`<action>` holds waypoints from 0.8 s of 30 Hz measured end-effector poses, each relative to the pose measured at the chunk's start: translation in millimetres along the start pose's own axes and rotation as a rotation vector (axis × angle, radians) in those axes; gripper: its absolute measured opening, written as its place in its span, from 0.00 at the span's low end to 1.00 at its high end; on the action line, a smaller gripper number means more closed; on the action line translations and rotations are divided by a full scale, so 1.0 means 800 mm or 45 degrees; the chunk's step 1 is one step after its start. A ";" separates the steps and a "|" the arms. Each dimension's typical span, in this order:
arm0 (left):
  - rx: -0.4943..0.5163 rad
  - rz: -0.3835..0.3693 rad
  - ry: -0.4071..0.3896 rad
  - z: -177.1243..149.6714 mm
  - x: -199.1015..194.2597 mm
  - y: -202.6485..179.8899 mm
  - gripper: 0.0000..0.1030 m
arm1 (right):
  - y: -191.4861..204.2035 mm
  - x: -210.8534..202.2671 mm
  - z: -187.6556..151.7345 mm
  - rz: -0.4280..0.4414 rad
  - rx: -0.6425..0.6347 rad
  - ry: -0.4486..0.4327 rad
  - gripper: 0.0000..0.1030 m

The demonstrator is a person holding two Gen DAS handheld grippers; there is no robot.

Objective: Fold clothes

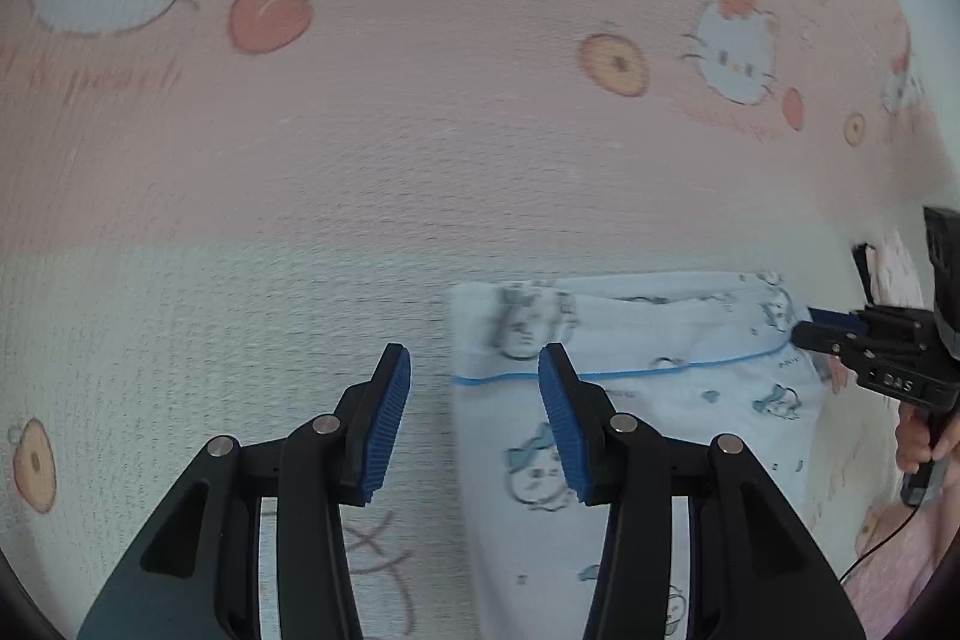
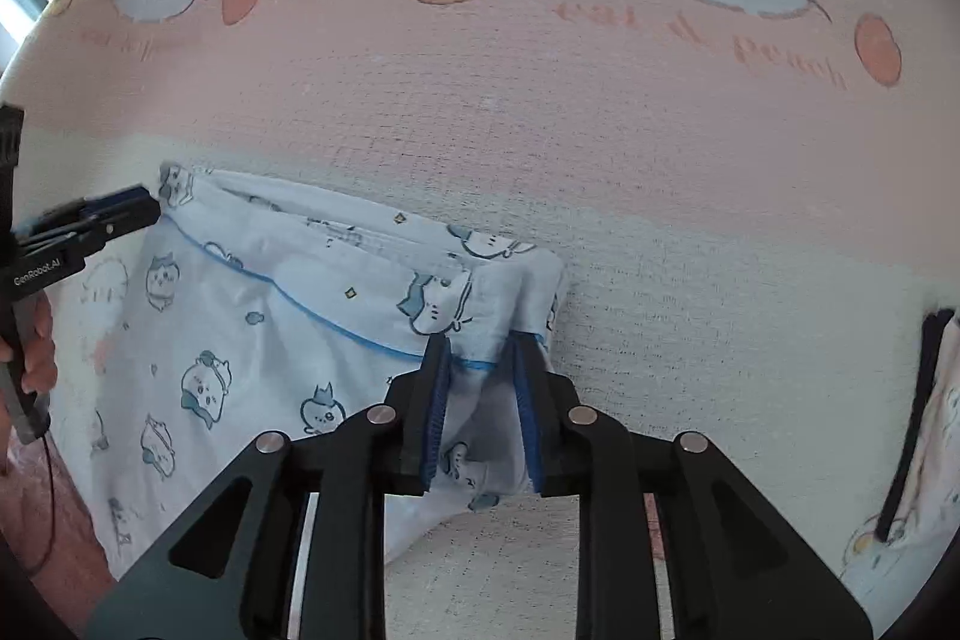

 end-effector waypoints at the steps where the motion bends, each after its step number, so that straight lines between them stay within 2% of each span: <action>1: 0.014 -0.003 0.000 0.001 0.003 -0.001 0.45 | 0.004 0.000 0.002 0.010 -0.015 -0.014 0.32; 4: 0.057 0.002 -0.016 0.004 0.012 -0.011 0.44 | 0.015 0.005 0.005 0.008 -0.069 -0.039 0.31; 5: 0.066 0.000 -0.022 0.007 0.014 -0.015 0.37 | 0.016 0.010 0.005 -0.001 -0.073 -0.041 0.17; 6: 0.078 0.010 -0.027 0.008 0.017 -0.016 0.08 | 0.016 0.014 0.005 -0.010 -0.075 -0.043 0.09; 7: 0.087 0.023 -0.033 0.010 0.016 -0.014 0.05 | 0.016 0.009 0.008 0.005 -0.064 -0.069 0.09; 12: 0.119 -0.001 -0.116 0.028 -0.012 -0.016 0.05 | 0.003 -0.028 0.029 0.111 0.032 -0.218 0.08; 15: 0.106 -0.033 -0.135 0.038 -0.010 -0.018 0.05 | -0.017 -0.030 0.033 0.184 0.158 -0.249 0.08; 17: 0.117 -0.014 -0.088 0.037 0.010 -0.016 0.05 | -0.018 -0.004 0.031 0.155 0.180 -0.211 0.08; 19: 0.086 0.042 0.011 0.025 0.039 -0.001 0.09 | -0.020 0.022 0.022 0.113 0.188 -0.146 0.08; 21: 0.053 0.027 0.004 0.025 0.039 0.004 0.10 | -0.024 0.040 0.017 0.126 0.240 -0.117 0.08; 23: 0.030 0.077 -0.009 0.032 0.030 0.014 0.29 | -0.028 0.038 0.020 0.163 0.309 -0.120 0.12; 24: 0.026 0.140 -0.065 0.040 0.018 0.022 0.34 | -0.031 0.026 0.026 0.129 0.306 -0.167 0.16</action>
Point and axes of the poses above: each gripper's, at about its wrist camera, not at the fingertips, and x roughly the way its jaws point, y to its left, z to its top, the point moved 10 cm from there along x, roughly the way its jaws point, and after that the axes turned 1 degree about -y, right-handed, at the moved point
